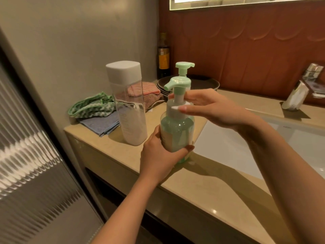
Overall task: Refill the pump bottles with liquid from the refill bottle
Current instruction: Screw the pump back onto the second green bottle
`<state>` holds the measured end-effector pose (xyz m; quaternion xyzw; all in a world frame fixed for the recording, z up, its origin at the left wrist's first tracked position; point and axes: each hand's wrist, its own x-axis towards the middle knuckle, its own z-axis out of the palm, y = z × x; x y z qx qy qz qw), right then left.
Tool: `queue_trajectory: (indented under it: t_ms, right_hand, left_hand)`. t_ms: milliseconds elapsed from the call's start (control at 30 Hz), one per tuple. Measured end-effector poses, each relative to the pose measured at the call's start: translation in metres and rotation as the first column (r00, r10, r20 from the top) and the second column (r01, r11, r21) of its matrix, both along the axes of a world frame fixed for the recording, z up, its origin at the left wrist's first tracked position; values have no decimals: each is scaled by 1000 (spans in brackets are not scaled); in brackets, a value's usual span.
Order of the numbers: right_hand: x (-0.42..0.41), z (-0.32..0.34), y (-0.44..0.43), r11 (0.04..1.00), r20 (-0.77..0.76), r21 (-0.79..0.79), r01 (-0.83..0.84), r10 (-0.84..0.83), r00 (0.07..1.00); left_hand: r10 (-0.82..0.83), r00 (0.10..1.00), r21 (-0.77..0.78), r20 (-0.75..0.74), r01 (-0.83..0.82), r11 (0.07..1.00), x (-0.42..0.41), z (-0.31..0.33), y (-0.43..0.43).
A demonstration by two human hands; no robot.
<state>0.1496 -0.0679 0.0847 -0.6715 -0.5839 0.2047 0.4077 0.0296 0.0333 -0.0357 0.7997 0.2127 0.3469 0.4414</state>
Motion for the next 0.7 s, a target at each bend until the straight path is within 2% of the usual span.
queue_trajectory:
  t_ms: [100, 200, 300, 400, 500, 600, 700]
  right_hand:
    - [-3, 2, 4, 979, 206, 81, 187, -200, 958]
    - [-8, -1, 8, 930, 268, 144, 337, -365, 892]
    - [-12, -10, 16, 905, 299, 185, 384, -424, 855]
    - [-16, -19, 23, 911, 437, 197, 363, -413, 799]
    - [-17, -18, 19, 958, 345, 127, 256, -284, 894]
    - [-16, -15, 10, 996, 125, 30, 84, -87, 988]
    - [-10, -12, 4, 999, -43, -9, -53, 53, 998]
  left_hand:
    - [8, 1000, 25, -29, -7, 1000, 0, -1, 1]
    - [14, 999, 21, -29, -13, 1000, 1, -1, 1]
    - [9, 1000, 20, -9, -9, 1000, 1, 0, 1]
    - [-4, 1000, -3, -1, 4, 1000, 1, 1, 1]
    - [-12, 1000, -21, 4, 13, 1000, 1, 1, 0]
    - [-7, 1000, -12, 14, 7, 1000, 1, 0, 0]
    - [2, 1000, 21, -3, -2, 1000, 1, 0, 1]
